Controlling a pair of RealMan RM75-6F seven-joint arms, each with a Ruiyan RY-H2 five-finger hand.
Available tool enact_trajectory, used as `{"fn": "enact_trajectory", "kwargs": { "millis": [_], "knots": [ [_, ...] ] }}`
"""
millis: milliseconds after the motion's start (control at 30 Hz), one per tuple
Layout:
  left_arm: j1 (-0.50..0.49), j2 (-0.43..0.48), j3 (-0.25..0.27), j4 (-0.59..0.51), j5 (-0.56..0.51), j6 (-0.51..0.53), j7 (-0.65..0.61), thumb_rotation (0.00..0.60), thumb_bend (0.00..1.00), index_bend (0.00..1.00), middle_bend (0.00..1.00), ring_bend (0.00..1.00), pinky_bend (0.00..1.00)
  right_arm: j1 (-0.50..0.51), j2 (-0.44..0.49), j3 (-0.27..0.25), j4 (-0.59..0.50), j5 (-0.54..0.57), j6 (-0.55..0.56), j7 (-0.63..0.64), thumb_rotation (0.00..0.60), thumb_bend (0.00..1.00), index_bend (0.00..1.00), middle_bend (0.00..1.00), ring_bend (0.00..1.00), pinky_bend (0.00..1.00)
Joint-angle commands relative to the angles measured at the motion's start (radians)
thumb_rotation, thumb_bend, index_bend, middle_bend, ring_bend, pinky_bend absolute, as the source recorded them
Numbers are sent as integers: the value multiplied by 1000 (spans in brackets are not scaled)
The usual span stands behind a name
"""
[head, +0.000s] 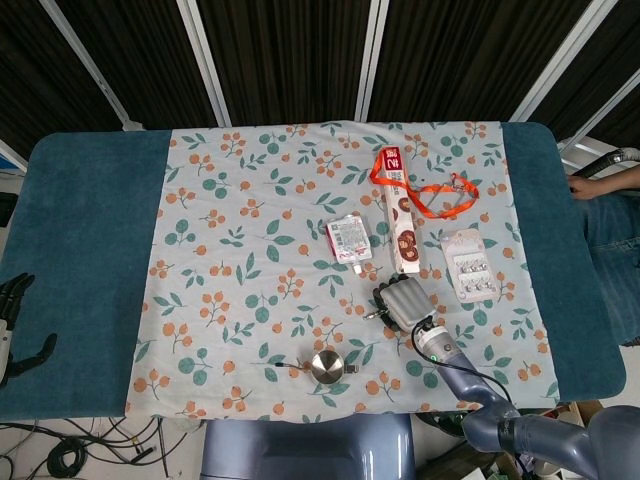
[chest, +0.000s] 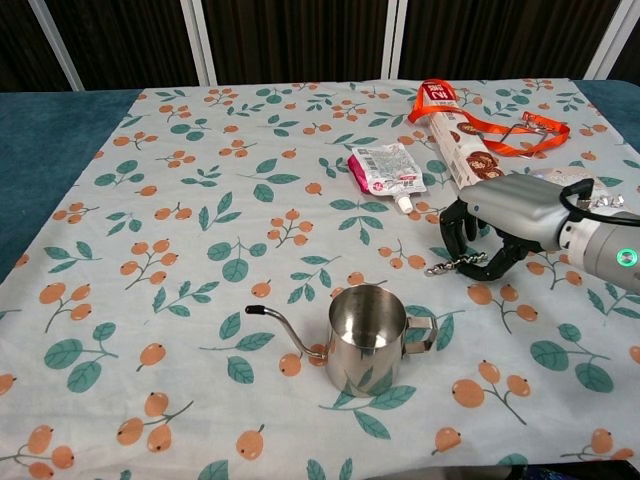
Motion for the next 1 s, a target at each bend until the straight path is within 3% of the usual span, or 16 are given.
{"fn": "enact_trajectory", "kwargs": {
  "millis": [33,1000],
  "knots": [
    [0,0,0,0,0,-1,0,600,349,5,29,11,0,0,-1,0,0,0,0,0,600,288,546,433,400,328],
    [2,2,0,1,-2,1,-1,600,349,5,29,12,0,7,-6,-2,2,7,-24,-18,600,290,526,430,396,328]
  ]
}}
